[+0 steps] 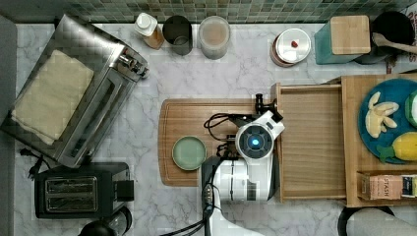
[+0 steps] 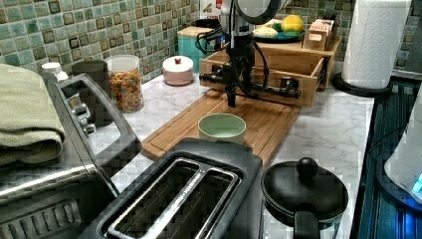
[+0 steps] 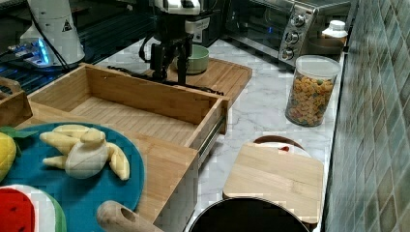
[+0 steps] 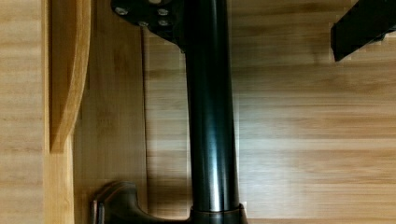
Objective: Open the drawer.
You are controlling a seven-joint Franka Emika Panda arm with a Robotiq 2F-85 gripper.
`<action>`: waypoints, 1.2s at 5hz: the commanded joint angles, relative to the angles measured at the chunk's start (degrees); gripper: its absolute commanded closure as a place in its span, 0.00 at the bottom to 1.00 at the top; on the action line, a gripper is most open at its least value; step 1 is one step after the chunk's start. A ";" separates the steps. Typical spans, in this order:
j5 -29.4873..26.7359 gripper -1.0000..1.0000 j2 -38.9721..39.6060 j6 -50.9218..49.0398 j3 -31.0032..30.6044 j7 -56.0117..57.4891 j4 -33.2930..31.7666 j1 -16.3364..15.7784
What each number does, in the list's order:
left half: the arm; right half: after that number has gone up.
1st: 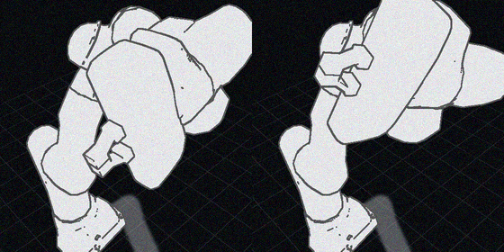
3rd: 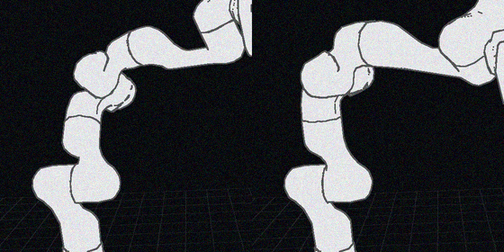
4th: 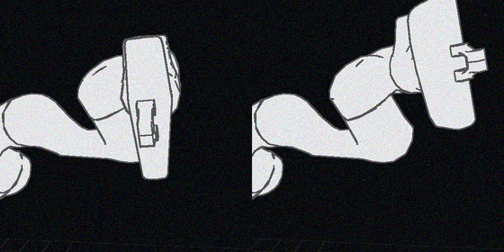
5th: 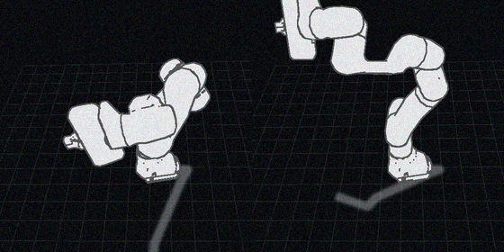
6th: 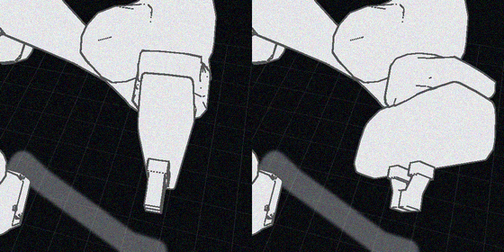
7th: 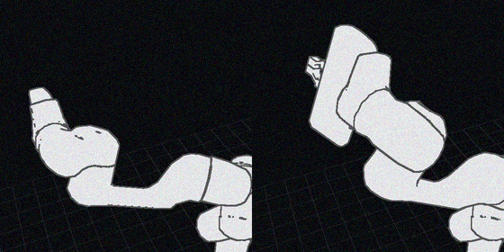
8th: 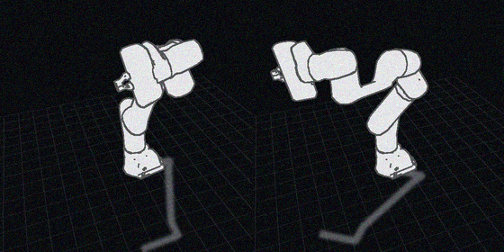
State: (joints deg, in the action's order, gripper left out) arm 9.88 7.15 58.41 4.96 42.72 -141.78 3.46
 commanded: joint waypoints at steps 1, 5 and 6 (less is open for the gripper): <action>-10.99 0.00 1.25 -5.96 -8.48 -0.69 4.15 -6.49; -5.59 0.00 1.14 -1.23 -10.12 -11.41 3.44 -7.54; -5.63 0.00 1.14 -1.22 -9.96 -11.38 3.44 -7.70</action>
